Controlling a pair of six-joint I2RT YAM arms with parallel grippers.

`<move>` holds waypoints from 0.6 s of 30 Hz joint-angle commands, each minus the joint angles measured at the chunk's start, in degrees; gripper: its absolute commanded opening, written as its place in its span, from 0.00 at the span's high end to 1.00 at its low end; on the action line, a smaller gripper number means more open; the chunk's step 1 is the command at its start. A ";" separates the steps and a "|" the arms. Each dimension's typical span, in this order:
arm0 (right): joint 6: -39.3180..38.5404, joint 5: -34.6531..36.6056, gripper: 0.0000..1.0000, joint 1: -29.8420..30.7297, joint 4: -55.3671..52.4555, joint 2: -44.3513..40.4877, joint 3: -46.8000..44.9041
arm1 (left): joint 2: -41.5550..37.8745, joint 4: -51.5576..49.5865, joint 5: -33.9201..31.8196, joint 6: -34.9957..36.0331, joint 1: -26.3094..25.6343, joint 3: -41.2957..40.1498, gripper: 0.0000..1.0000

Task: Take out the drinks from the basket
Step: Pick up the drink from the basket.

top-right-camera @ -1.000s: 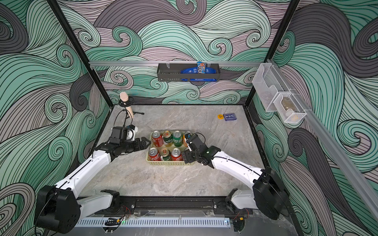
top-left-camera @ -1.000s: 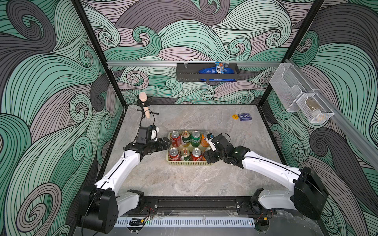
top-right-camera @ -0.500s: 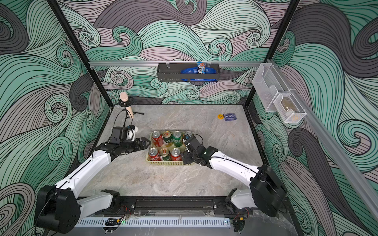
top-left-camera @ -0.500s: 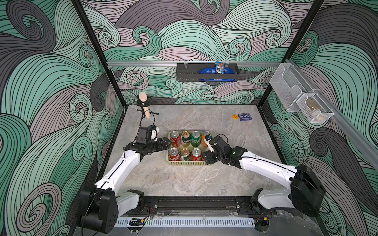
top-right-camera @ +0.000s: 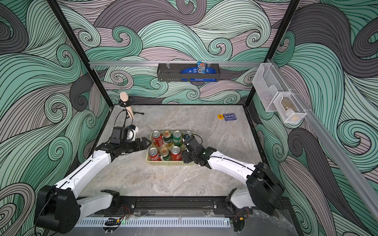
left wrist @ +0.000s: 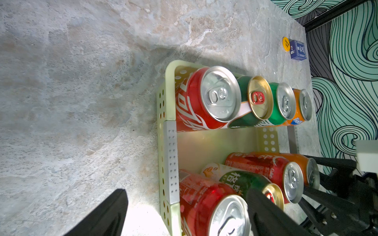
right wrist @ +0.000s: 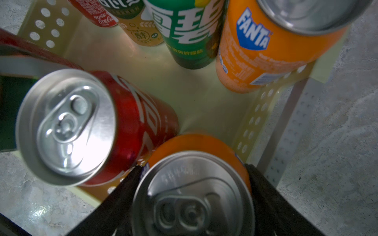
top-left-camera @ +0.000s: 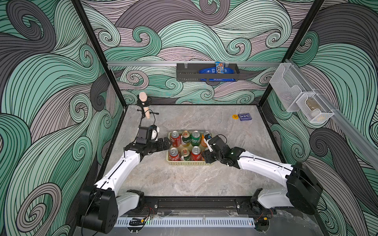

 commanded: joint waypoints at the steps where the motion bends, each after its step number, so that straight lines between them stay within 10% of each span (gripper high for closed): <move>1: 1.49 0.19 0.35 0.56 -0.94 -0.74 -1.28 | -0.50 0.47 0.89 0.98 -0.31 -0.13 0.06; 18: 2.23 3.10 0.45 0.57 -1.07 -7.98 -0.30 | -0.71 0.54 0.62 0.76 -0.49 -0.26 0.06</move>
